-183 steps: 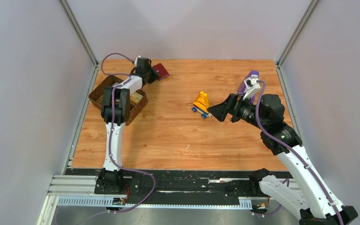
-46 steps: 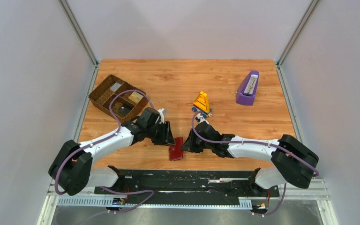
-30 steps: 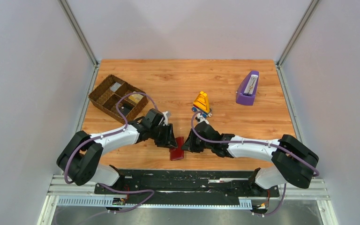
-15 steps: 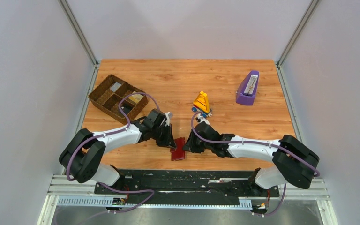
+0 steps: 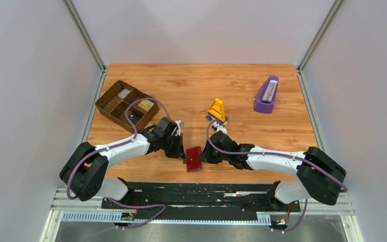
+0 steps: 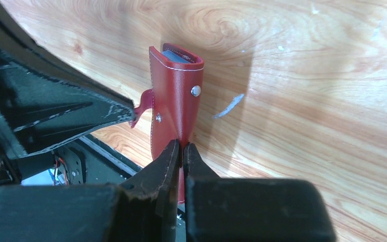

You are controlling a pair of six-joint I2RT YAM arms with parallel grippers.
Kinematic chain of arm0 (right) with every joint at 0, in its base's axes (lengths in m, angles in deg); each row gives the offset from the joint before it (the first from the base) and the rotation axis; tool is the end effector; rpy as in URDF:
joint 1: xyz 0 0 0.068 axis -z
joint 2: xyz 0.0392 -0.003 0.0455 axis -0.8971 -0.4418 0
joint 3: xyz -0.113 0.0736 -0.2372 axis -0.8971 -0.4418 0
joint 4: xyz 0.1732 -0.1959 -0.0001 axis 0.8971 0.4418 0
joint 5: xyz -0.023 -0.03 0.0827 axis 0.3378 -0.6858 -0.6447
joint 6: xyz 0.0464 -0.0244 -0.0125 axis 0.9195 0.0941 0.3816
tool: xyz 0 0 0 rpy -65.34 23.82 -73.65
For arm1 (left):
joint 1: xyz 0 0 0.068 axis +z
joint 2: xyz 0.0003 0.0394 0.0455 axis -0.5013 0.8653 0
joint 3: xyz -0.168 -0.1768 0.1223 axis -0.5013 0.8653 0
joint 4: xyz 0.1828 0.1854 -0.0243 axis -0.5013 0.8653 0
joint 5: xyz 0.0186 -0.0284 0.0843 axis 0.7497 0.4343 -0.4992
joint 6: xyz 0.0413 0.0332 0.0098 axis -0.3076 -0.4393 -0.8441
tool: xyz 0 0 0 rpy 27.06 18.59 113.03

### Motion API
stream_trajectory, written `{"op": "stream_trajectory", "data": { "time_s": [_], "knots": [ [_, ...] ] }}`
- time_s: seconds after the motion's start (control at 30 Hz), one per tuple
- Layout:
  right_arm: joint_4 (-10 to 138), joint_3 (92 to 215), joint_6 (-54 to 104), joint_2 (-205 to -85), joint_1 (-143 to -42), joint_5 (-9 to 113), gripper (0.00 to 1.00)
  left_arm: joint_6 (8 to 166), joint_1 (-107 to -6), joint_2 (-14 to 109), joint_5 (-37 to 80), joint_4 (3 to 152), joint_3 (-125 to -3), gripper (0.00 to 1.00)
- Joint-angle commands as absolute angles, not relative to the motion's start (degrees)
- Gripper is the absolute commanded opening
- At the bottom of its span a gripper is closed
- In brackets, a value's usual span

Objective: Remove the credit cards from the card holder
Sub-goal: Open the card holder at the center of the board.

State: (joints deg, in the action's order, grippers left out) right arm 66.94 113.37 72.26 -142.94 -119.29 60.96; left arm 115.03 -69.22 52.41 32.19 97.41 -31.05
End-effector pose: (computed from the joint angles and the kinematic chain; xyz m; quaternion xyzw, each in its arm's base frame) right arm 0.1501 0.2174 0.1684 -0.0097 0.9292 0.2972 0.2193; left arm 0.1905 -0.1700 0.1675 0.0368 0.9499 -0.2928 0.1027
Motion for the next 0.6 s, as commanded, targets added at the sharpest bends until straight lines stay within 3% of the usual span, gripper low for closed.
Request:
{"op": "stream_trajectory", "data": {
  "time_s": [0.0,0.3,0.57],
  "knots": [
    [69.0,113.9,69.1,-139.9,-117.6,65.1,0.07,113.7,-69.6,48.7,31.5,99.5,-33.1,0.00],
    [78.1,116.8,67.8,-134.5,-117.1,68.1,0.39,116.2,-69.7,44.1,34.5,96.9,-32.3,0.00],
    [77.0,118.1,68.8,-135.8,-118.0,64.7,0.47,119.1,-69.7,42.1,39.1,92.1,-30.9,0.00]
  ]
}}
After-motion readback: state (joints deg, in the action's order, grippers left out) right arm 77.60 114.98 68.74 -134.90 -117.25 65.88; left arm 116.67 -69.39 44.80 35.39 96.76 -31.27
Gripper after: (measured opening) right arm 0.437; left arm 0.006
